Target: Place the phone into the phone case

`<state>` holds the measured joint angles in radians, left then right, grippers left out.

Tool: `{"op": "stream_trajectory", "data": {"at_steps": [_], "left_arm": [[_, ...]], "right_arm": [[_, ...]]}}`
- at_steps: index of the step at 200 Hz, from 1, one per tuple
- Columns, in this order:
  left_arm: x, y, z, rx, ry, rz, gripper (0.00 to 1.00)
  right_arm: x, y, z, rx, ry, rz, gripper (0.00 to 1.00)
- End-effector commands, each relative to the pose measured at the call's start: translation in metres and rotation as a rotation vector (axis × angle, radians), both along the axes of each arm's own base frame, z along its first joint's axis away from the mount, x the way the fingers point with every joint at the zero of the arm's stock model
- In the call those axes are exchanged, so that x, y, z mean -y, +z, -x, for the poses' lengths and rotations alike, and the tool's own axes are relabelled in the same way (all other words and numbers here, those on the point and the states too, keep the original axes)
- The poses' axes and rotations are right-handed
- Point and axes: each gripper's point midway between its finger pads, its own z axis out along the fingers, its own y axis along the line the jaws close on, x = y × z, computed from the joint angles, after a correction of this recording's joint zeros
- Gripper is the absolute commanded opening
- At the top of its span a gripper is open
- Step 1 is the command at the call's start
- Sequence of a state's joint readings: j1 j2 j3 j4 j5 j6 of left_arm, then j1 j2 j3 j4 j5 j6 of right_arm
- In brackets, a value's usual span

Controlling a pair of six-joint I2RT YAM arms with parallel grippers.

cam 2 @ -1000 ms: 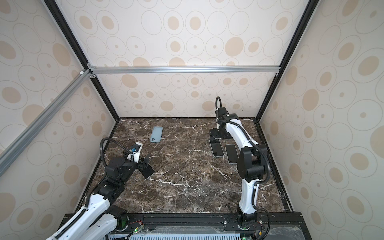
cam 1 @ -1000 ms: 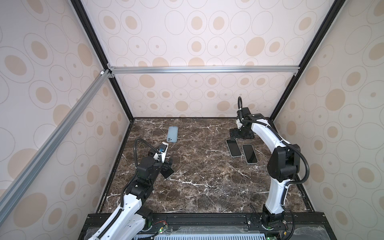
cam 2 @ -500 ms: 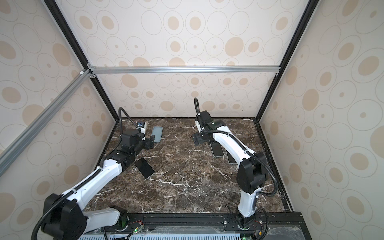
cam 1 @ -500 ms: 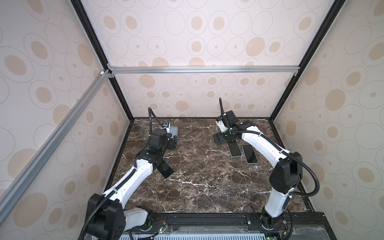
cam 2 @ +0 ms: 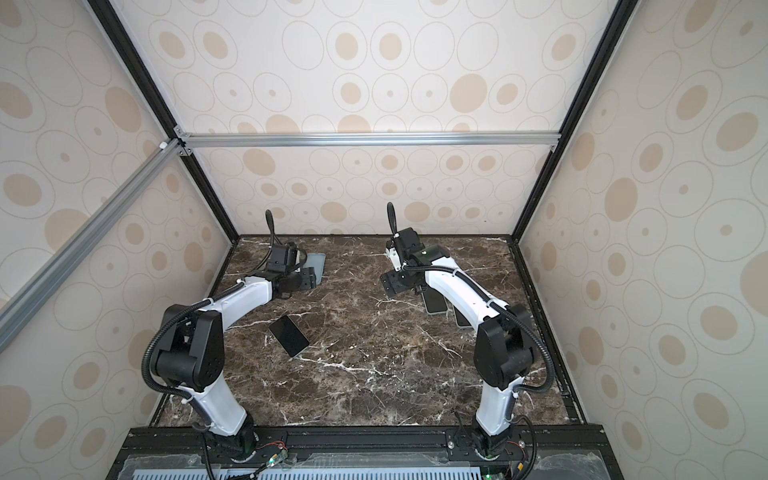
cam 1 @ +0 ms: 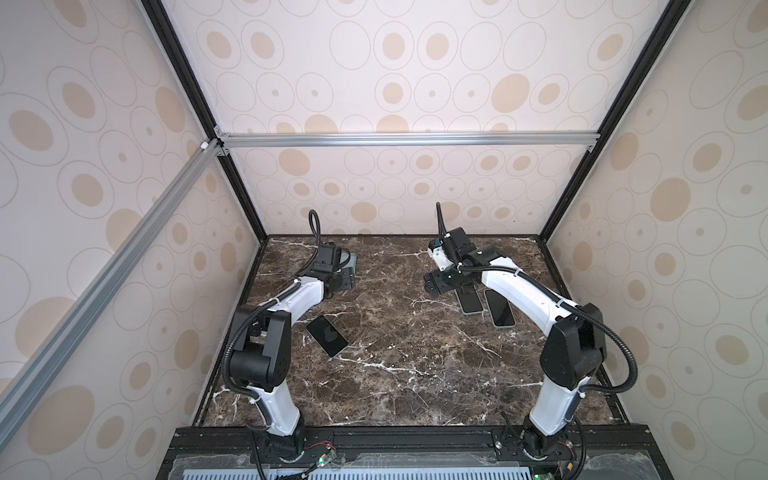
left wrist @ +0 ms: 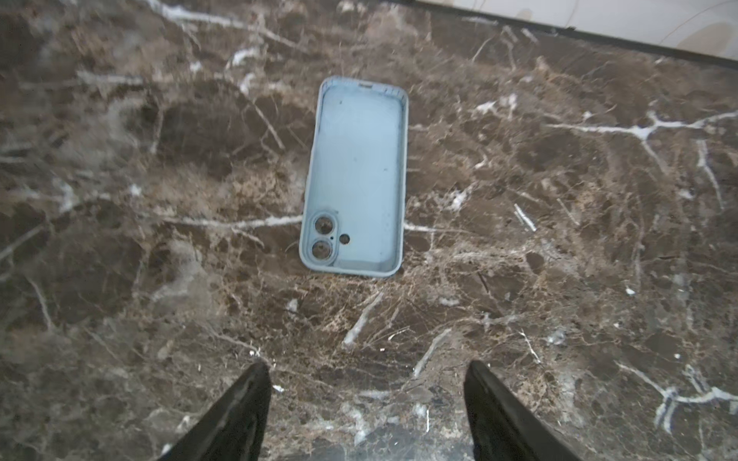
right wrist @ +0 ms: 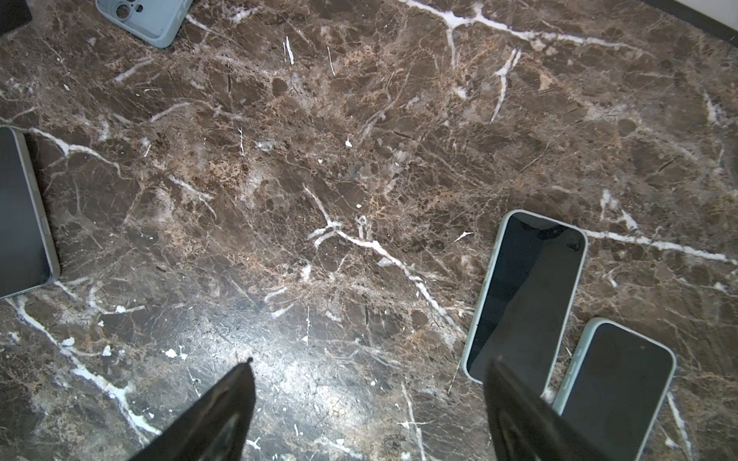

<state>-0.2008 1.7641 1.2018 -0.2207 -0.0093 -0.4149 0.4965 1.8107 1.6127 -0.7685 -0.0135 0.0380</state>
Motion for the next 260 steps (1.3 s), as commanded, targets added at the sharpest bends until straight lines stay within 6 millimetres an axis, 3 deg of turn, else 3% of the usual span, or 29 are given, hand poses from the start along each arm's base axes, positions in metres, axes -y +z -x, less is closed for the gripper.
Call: {"op": "stream_trajectory", "data": {"at_steps": [1, 23, 59, 75, 123, 168, 204, 234, 260], "left_arm": [[-0.01, 0.005, 0.006, -0.016, 0.098, 0.064, 0.79], [-0.027, 0.012, 0.021, -0.012, 0.106, -0.007, 0.82], [-0.068, 0.049, 0.044, 0.083, 0.19, -0.111, 0.84], [-0.081, 0.065, 0.052, 0.123, 0.223, -0.158, 0.85], [-0.097, 0.095, 0.083, 0.204, 0.254, -0.203, 0.86], [-0.107, 0.102, 0.11, 0.25, 0.275, -0.233, 0.91], [-0.124, 0.091, 0.129, 0.235, 0.317, -0.322, 0.96], [-0.125, 0.078, 0.139, 0.26, 0.311, -0.326, 0.99], [-0.13, 0.071, 0.147, 0.251, 0.334, -0.338, 0.99]], "right_arm": [[-0.006, 0.012, 0.008, 0.001, 0.012, -0.052, 0.91], [-0.032, 0.012, 0.016, -0.024, 0.062, -0.08, 0.9], [-0.104, 0.004, 0.036, 0.0, 0.147, -0.031, 1.0], [-0.139, -0.002, 0.045, 0.007, 0.167, -0.034, 0.99], [-0.218, -0.032, 0.065, 0.048, 0.197, 0.021, 0.99], [-0.255, -0.067, 0.081, -0.022, 0.165, -0.029, 1.0], [-0.278, -0.097, 0.091, -0.023, 0.198, -0.059, 1.0], [-0.291, -0.129, 0.097, -0.065, 0.223, -0.049, 1.0], [-0.3, -0.145, 0.104, -0.102, 0.249, -0.054, 0.99]]}}
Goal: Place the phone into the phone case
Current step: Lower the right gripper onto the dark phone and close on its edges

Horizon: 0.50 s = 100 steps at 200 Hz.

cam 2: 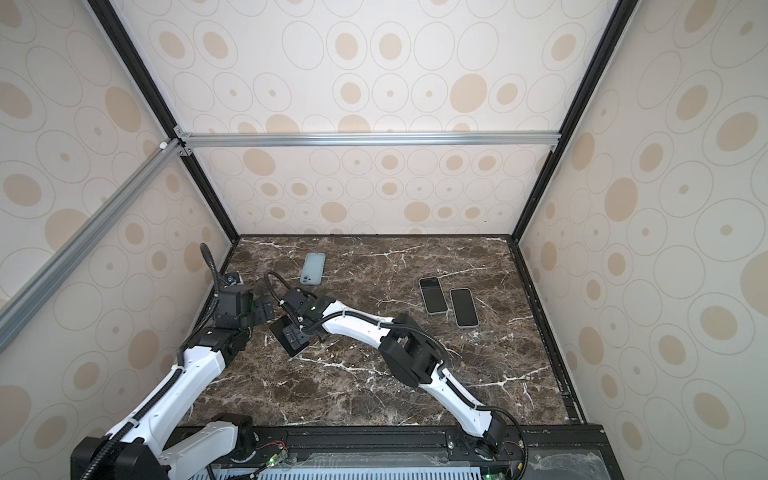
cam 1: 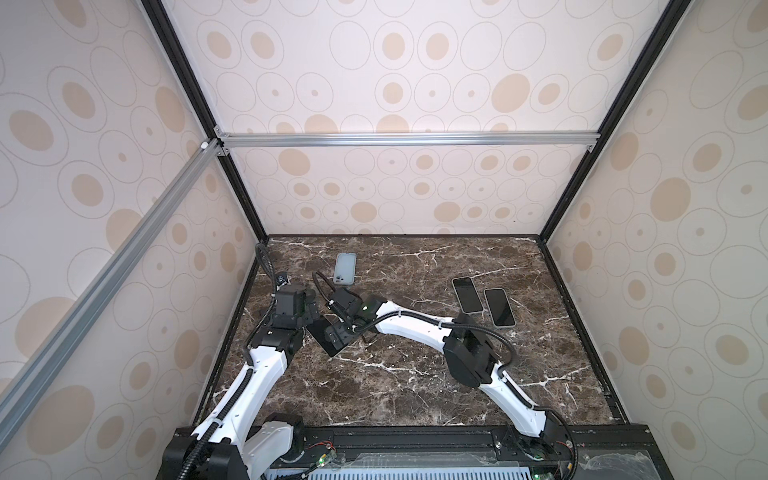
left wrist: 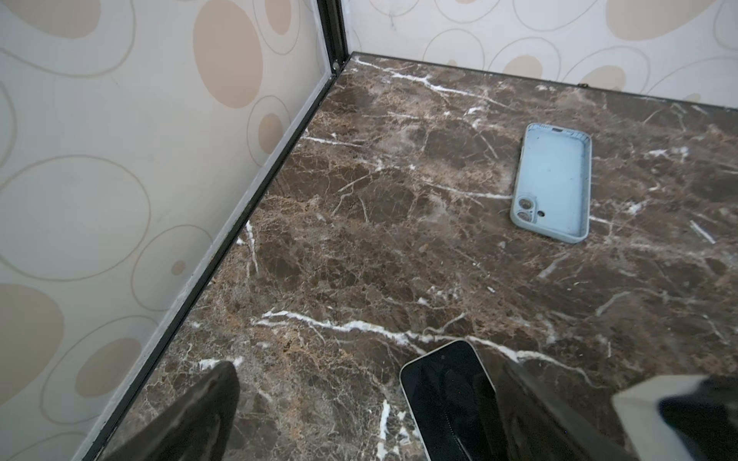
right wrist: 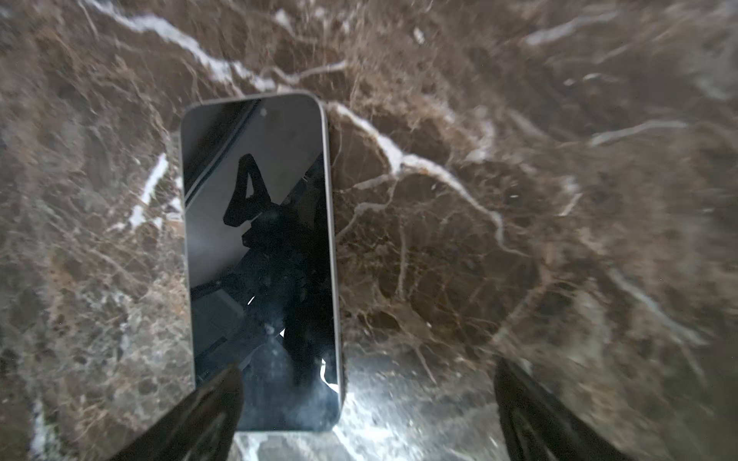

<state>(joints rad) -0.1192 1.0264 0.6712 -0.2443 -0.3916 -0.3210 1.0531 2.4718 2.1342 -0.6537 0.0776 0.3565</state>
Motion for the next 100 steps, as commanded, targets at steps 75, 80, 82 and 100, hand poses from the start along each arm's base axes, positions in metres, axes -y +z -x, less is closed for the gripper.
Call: {"op": "stream_trajectory", "data": {"at_steps": [75, 80, 82, 100], "left_arm": [[-0.061, 0.048, 0.032, 0.147, 0.277, -0.16, 0.99], [-0.062, 0.05, 0.033, 0.152, 0.281, -0.161, 0.99], [-0.063, 0.05, 0.034, 0.154, 0.284, -0.16, 0.99], [-0.063, 0.051, 0.034, 0.156, 0.277, -0.165, 0.99]], "right_arm": [[-0.03, -0.028, 0.036, -0.06, 0.101, -0.022, 0.99], [-0.031, -0.028, 0.037, -0.055, 0.109, -0.02, 1.0], [-0.032, -0.028, 0.037, -0.053, 0.111, -0.019, 1.0], [-0.033, -0.033, 0.039, -0.048, 0.121, 0.001, 1.0]]}}
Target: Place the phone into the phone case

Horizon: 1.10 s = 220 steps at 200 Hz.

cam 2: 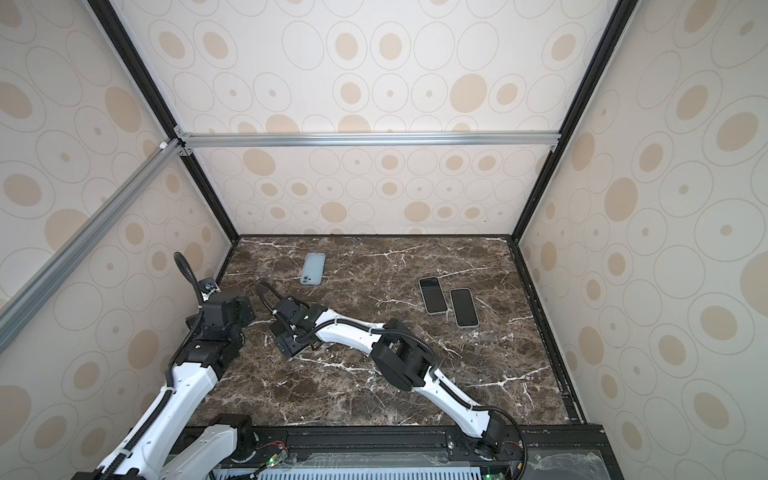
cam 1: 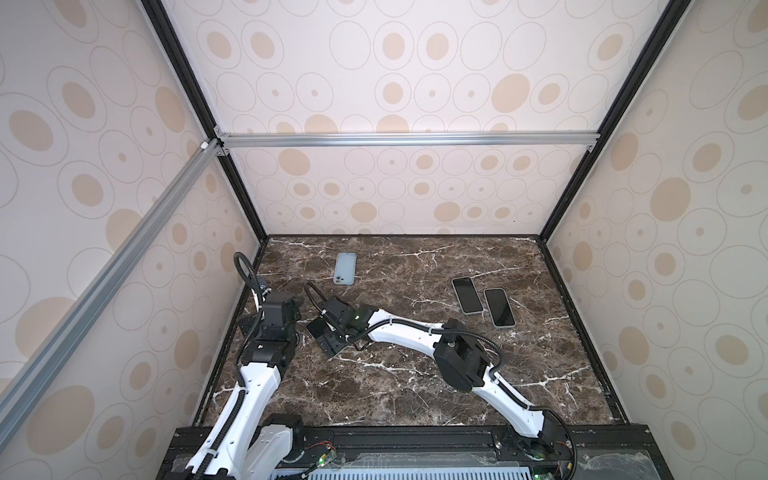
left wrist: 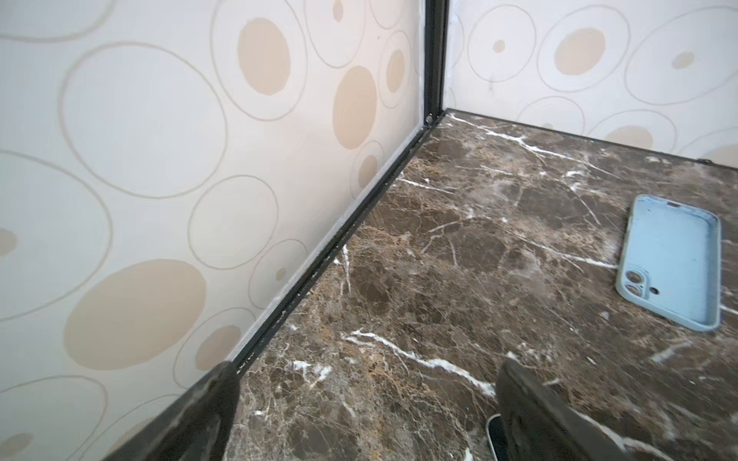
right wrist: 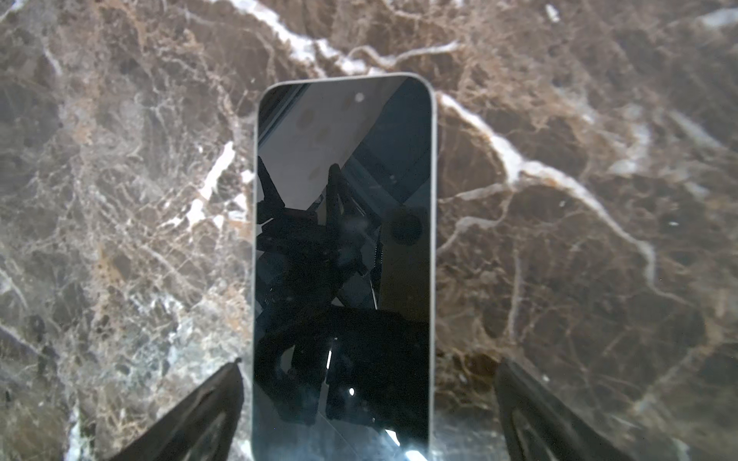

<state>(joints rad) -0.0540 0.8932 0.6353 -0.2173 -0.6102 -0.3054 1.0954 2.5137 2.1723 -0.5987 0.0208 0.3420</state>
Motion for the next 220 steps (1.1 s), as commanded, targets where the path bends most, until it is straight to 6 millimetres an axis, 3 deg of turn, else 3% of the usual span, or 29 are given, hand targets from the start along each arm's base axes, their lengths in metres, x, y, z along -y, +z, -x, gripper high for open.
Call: {"op": "stream_trajectory", "data": {"at_steps": [1, 20, 25, 42, 87, 132, 155, 194, 220], "left_arm": [[-0.01, 0.013, 0.005, 0.028, 0.042, -0.038, 0.99], [-0.008, 0.012, 0.004, 0.027, 0.03, -0.035, 0.99], [-0.008, 0.012, 0.004, 0.028, 0.026, -0.034, 0.99], [-0.007, 0.013, 0.004, 0.034, 0.024, -0.031, 0.99], [-0.004, 0.013, 0.004, 0.041, 0.005, -0.019, 0.99], [0.001, 0.01, 0.0, 0.042, -0.027, -0.001, 0.99], [0.01, 0.004, -0.007, 0.038, -0.082, 0.03, 0.99], [0.035, -0.013, -0.023, 0.021, -0.216, 0.118, 0.99], [0.066, -0.027, -0.036, -0.003, -0.383, 0.208, 0.99]], "right_arm": [[-0.001, -0.029, 0.017, -0.03, 0.041, 0.069, 1.0], [0.003, -0.043, 0.02, -0.029, 0.05, 0.133, 0.99], [-0.002, -0.035, 0.016, -0.009, 0.054, 0.126, 0.99], [0.0, -0.043, 0.018, 0.025, 0.079, 0.187, 0.97], [0.022, -0.054, 0.014, 0.08, 0.078, 0.328, 0.88], [0.037, -0.037, 0.02, 0.064, 0.091, 0.367, 0.78], [0.045, -0.022, 0.021, 0.043, 0.089, 0.347, 0.67], [0.068, -0.004, 0.02, 0.026, 0.083, 0.337, 0.59], [0.088, 0.004, 0.016, 0.017, 0.056, 0.305, 0.59]]}}
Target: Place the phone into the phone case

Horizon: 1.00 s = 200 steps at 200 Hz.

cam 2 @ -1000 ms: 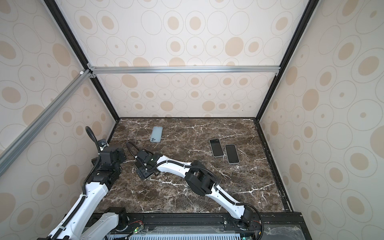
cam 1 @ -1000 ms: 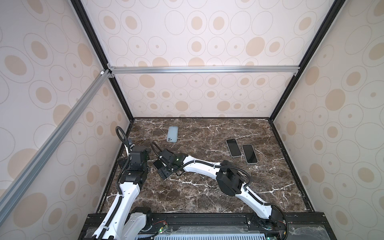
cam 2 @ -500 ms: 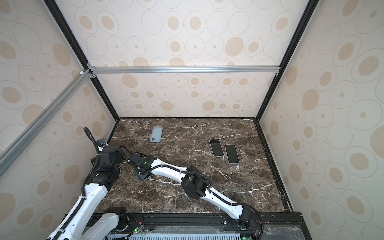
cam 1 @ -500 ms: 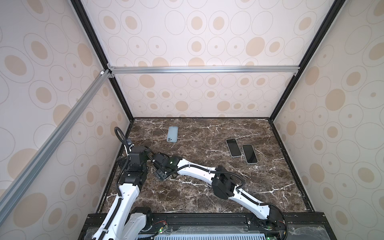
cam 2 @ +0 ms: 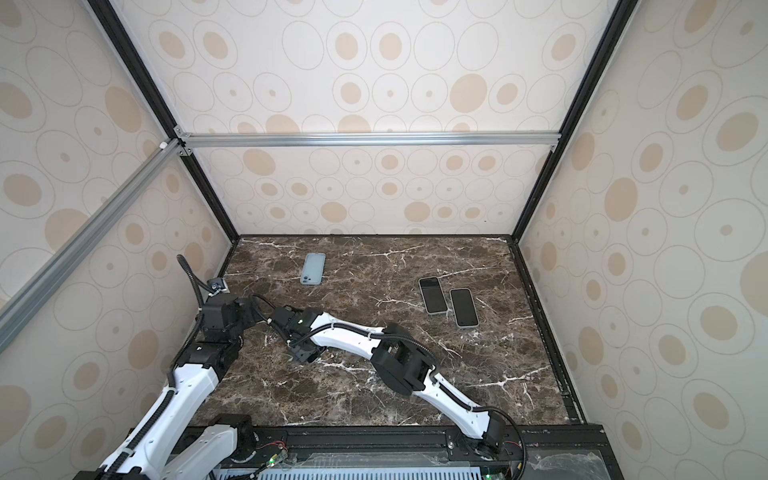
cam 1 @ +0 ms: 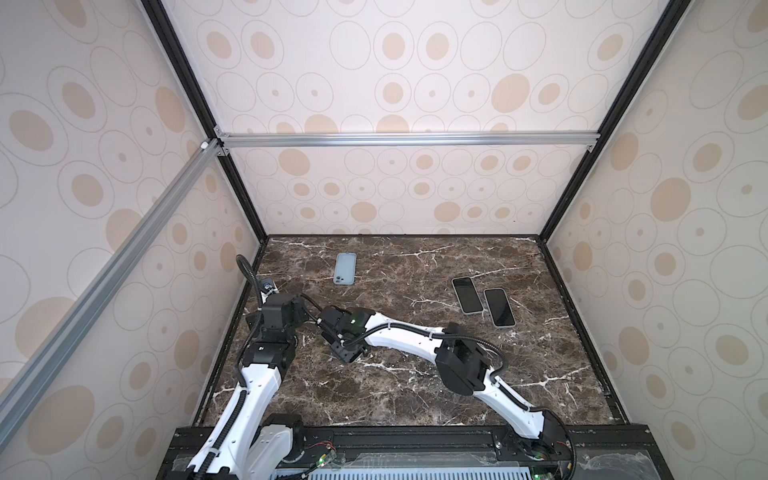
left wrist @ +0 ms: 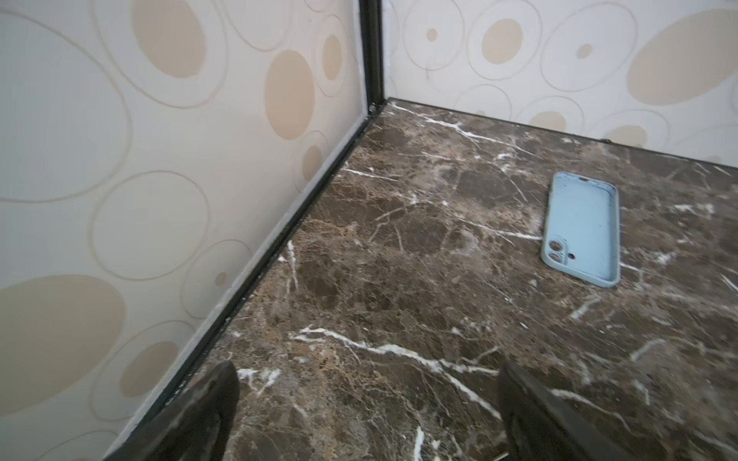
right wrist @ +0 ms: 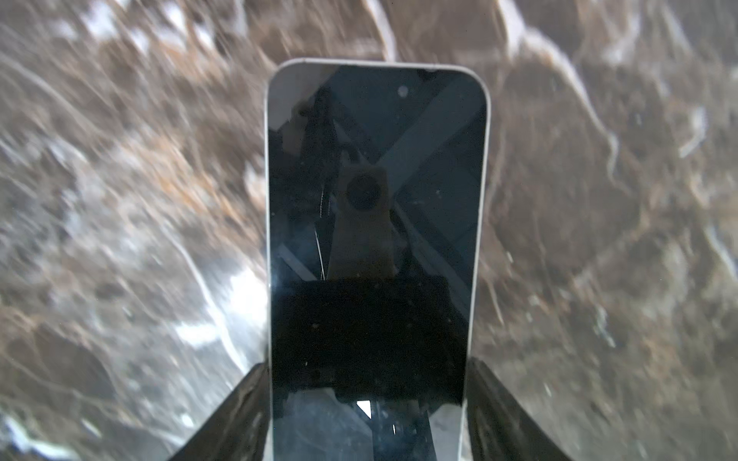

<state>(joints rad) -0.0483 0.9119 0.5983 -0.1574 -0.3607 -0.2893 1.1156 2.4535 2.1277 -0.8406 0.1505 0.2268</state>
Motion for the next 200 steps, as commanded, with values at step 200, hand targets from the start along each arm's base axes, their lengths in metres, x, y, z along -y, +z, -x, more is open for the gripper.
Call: {"op": "stream_trajectory", "data": {"at_steps": [200], "left_arm": [[0.217, -0.029, -0.023, -0.299, -0.896, 0.719, 0.82]], "right_arm": [[0.095, 0.097, -0.013, 0.304, 0.05, -0.407, 0.54]]}}
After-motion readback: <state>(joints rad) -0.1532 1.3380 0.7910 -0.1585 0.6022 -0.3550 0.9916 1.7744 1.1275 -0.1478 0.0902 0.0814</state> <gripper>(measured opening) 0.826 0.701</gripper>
